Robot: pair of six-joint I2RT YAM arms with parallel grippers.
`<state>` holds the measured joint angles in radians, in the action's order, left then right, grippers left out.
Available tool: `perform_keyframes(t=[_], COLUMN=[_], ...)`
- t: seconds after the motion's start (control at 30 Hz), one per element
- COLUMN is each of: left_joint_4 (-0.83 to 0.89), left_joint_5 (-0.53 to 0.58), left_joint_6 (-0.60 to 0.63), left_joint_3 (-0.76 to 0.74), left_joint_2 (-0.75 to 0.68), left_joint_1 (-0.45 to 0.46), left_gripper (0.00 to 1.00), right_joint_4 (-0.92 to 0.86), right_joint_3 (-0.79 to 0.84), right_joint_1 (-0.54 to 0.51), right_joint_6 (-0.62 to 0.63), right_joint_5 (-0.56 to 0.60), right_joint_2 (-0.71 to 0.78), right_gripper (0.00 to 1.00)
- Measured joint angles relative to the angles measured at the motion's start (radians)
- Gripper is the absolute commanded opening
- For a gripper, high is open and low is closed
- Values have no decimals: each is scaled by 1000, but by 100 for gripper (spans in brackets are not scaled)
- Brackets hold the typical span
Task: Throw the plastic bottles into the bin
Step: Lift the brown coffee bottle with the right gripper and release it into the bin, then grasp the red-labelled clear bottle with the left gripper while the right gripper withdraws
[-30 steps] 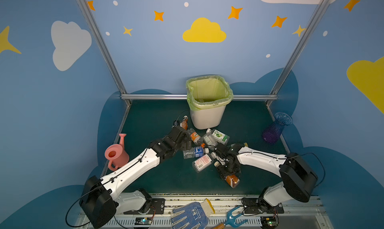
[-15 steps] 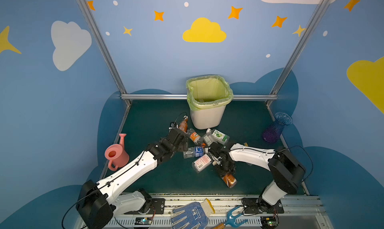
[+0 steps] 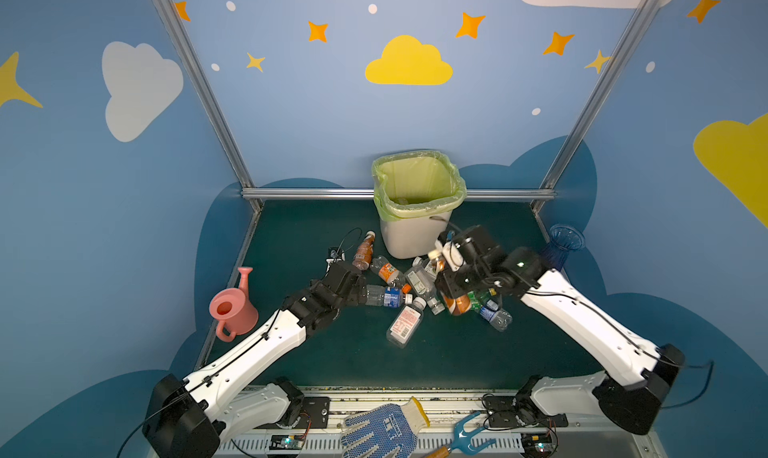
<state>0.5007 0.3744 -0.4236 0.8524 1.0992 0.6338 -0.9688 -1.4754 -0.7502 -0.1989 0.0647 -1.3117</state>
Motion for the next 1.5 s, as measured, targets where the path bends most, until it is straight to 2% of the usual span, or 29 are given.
perform_keyframes(t=[0.17, 0.23, 0.37, 0.5, 0.6, 0.7, 0.77, 0.8, 0.87, 0.93, 1.0, 1.1, 1.3, 1.37, 1.5], left_joint_4=[-22, -26, -27, -27, -29, -33, -31, -29, -23, -18, -14, -6, 14, 24, 43], left_joint_5=[-7, -17, -56, -106, -131, -146, -150, -149, -145, -137, -126, -107, -75, -71, -66], left_joint_6=[5, 8, 28, 50, 55, 58, 60, 61, 64, 65, 66, 68, 71, 69, 64], left_joint_3=[0, 0, 0, 0, 0, 0, 1, 2, 2, 4, 8, 19, 50, 69, 109], left_joint_2=[1, 5, 23, 39, 51, 67, 81, 85, 89, 86, 80, 65, 77, 110, 201], left_joint_1=[-10, -10, -10, -9, -3, 7, 17, 21, 34, 49, 66, 99, 204, 244, 329], left_gripper=[100, 100, 100, 100, 100, 100, 100, 100, 100, 100, 100, 100, 100, 100, 100], right_joint_4=[70, 139, 318, 476, 524, 444, 330, 277, 187, 149, 181, 245, 456, 523, 602], right_joint_3=[-367, -457, -525, -541, -636, -891, -1126, -1208, -1270, -1220, -1088, -908, -710, -568, -243], right_joint_1=[94, 127, 185, 256, 291, 296, 298, 298, 306, 317, 323, 333, 332, 345, 420], right_joint_6=[130, 166, 200, 151, 87, 58, 47, 47, 38, 36, 34, 31, 46, 45, 1], right_joint_5=[71, 85, 93, 43, -48, -138, -163, -166, -154, -135, -119, -89, -53, -39, -29], right_joint_2=[8, 15, 21, -37, -198, -483, -726, -815, -915, -908, -810, -582, -161, -28, 130], right_gripper=[44, 45, 47, 48, 54, 61, 77, 80, 89, 95, 98, 98, 98, 98, 98])
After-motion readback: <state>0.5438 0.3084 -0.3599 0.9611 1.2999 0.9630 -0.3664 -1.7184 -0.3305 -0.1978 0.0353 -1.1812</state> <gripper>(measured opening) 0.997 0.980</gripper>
